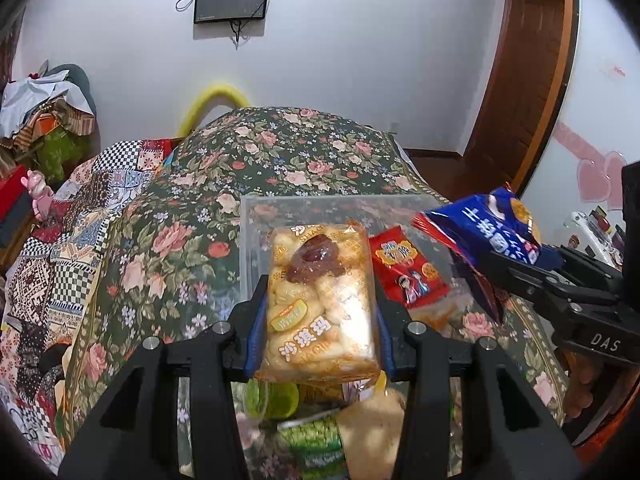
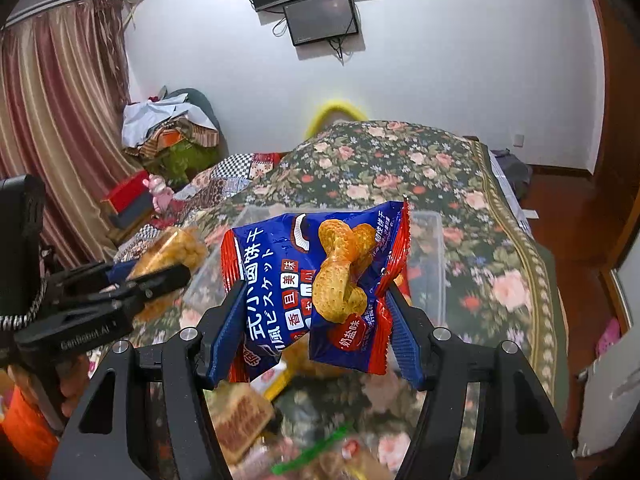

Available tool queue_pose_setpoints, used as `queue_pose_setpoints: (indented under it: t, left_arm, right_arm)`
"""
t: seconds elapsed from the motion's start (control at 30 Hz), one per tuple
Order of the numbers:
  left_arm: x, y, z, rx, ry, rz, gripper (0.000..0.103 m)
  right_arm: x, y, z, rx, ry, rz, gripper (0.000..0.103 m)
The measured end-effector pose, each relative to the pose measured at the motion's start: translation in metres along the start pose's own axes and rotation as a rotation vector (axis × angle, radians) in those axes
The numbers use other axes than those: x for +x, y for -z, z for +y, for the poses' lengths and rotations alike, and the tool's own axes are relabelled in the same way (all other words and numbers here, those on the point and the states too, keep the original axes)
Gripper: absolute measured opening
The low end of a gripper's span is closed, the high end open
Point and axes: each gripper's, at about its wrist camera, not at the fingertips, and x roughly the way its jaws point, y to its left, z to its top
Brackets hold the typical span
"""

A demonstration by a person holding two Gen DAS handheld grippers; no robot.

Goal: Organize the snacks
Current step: 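Lower the blue bag and square cake into the clear box and release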

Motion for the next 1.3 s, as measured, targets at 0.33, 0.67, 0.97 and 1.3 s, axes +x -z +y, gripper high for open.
queue_pose_setpoints:
  t: [0.33,0.67,0.97,1.3]
  left_arm:
    - [0.042,-0.014,0.003,0.015,-0.03,0.032,0.044]
    - [0.085,-0.01,0.01,-0.003,-0.027,0.111,0.044]
    - [0.095,-0.007,0.011,-0.014,-0.029,0.132,0.045]
    - [0.052,-0.015,0.003,0.019,-0.033,0.067,0.047]
  right_arm:
    - [0.044,-0.009,-0.002,0.014,0.012,0.063,0.062]
    - [0.078,-0.001,-0.008,-0.001,0.025,0.175,0.063]
    - [0.081,-0.003,-0.008,-0.017,0.043,0.185,0.062]
    - [0.049,-0.009,0.0,-0.044,0.067,0.123,0.068]
